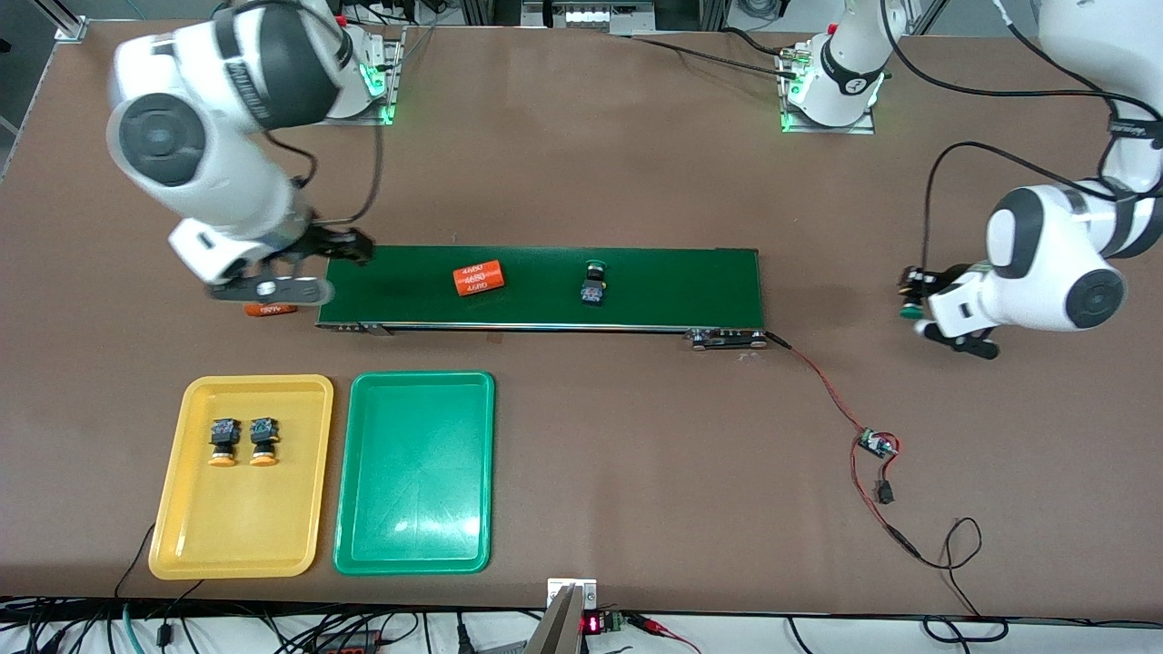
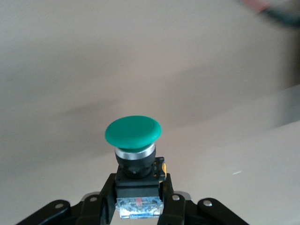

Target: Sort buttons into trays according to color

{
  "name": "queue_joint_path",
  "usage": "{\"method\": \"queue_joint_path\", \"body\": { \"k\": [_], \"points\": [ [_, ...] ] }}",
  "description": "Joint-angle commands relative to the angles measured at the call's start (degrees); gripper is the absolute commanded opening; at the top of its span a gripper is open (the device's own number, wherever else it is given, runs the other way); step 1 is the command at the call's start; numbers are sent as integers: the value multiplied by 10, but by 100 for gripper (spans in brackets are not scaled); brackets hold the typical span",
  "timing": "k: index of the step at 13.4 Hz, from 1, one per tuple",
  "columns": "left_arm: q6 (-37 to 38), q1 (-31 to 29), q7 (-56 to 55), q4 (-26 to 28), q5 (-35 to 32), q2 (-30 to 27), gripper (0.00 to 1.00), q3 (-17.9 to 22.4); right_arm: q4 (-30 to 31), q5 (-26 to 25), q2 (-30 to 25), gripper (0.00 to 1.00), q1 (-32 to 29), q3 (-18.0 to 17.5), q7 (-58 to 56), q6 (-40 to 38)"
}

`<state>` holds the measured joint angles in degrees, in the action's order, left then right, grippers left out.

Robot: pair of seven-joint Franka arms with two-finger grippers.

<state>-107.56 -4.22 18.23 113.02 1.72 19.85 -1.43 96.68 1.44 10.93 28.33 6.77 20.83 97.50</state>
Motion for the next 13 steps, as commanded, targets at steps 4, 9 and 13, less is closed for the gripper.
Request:
{"method": "queue_joint_path", "body": {
  "k": [4,9,13],
  "points": [
    [22,13,-169,-42,79,0,19,-125,-25,86,56,100,48,5,47,31],
    [-38,66,-173,-39,196,16,20,-130,-25,85,100,100,113,5,147,114],
    [-87,113,-231,-31,213,26,22,-134,-25,86,139,100,155,5,214,174]
  ]
}}
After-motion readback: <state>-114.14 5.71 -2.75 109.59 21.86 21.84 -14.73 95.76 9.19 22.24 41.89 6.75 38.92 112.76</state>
